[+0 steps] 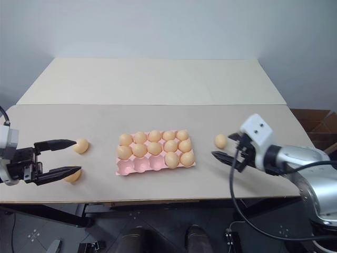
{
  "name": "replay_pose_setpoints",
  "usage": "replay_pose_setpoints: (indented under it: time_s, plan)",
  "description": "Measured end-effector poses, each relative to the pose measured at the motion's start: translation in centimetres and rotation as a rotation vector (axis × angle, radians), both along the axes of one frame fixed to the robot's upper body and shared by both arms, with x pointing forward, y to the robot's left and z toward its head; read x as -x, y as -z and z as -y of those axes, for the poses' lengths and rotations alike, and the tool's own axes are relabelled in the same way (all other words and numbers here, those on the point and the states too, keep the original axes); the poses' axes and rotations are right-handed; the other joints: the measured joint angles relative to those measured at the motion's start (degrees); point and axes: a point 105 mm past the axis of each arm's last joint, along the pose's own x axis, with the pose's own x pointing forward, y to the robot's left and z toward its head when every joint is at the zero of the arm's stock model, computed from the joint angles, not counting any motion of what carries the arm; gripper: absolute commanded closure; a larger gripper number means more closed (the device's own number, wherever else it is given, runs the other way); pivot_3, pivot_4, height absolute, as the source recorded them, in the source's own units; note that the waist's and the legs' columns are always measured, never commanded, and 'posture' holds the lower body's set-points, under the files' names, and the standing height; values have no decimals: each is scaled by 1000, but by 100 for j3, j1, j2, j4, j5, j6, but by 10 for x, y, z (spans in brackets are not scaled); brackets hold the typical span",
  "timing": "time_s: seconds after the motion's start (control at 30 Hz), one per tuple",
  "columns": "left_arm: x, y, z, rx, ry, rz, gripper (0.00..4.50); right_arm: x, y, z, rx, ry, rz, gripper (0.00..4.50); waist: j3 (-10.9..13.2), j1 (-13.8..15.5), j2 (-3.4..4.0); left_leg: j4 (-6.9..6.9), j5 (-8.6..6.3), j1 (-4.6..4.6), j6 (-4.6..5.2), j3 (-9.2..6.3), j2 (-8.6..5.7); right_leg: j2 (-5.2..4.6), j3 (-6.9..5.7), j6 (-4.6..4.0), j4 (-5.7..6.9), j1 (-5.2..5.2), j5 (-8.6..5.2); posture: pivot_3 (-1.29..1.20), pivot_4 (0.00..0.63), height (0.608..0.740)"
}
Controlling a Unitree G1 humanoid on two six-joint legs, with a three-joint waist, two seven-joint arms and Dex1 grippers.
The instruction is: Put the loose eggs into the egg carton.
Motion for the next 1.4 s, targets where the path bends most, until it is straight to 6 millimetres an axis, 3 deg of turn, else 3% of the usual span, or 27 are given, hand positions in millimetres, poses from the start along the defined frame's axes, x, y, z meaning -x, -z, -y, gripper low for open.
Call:
replay_pose_setpoints:
  time_s: [0.17, 0.43, 0.57, 0.67, 0.77, 0.93, 1.03, 1.2, 1.33, 1.4]
  plan:
    - [6, 3, -8, -5, -35, -9, 0, 10, 16, 40, 11, -5, 18, 37, 0, -33, 0, 1, 1, 24, 0, 16, 5, 6, 22, -1, 6, 8, -20, 0, 150, 740]
    - [7, 7, -10, 0, -51, -22, 0, 7, 15, 37, 16, -34, 43, 37, 1, -50, 1, -6, 0, 36, 0, 36, 7, 8, 46, -7, 10, 4, -24, 0, 150, 740]
    - [5, 2, -8, 1, -41, 3, 0, -27, 12, 26, 40, 51, 65, 37, 2, -111, -1, -5, 0, 43, 0, 52, 6, 8, 66, -11, 11, 0, -16, 0, 150, 740]
    - [3, 0, -6, 2, -33, 14, 0, -55, 27, 17, 41, 151, 10, 37, 1, -120, -1, -9, 0, 44, 0, 58, 6, 11, 73, -24, 11, -5, -8, 0, 150, 740]
    - [2, -2, -6, 2, -30, 19, 0, -70, 46, 11, 56, 219, -60, 37, 2, -103, -1, -24, 0, 34, 0, 62, -2, 8, 78, -31, 10, -18, 12, 0, 150, 740]
    - [2, -1, -6, 2, -31, 15, 0, -92, 56, 1, 32, 270, -100, 37, 2, -103, -1, -27, 0, 25, 0, 65, -2, 8, 78, -6, 2, -23, 26, 0, 150, 740]
    - [2, -1, -6, 2, -32, 14, 0, -105, 69, -1, 42, 334, -133, 638, 1, -119, -1, -27, 0, 33, 0, 67, -2, 10, 80, -7, 8, -22, 28, 0, 150, 740]
    - [3, 0, -6, 0, -34, 12, 0, -106, 67, -4, 54, 329, -127, 2335, 2, -117, 0, -28, 0, 32, 1, 68, -1, 9, 83, -4, 8, -23, 28, 0, 150, 740]
    - [6, 2, -7, -2, -40, 3, 0, -92, 40, -23, 38, 244, -55, 2546, 2, -115, 1, -30, 0, 30, 1, 71, 1, 10, 86, -2, 11, -30, 29, 0, 150, 740]
    - [8, 1, -7, 0, -42, 3, 0, -75, 12, -48, -13, 142, 4, 2546, 2, -134, 1, -33, 0, 30, 0, 73, 7, 13, 91, -2, 18, -39, 30, 0, 150, 740]
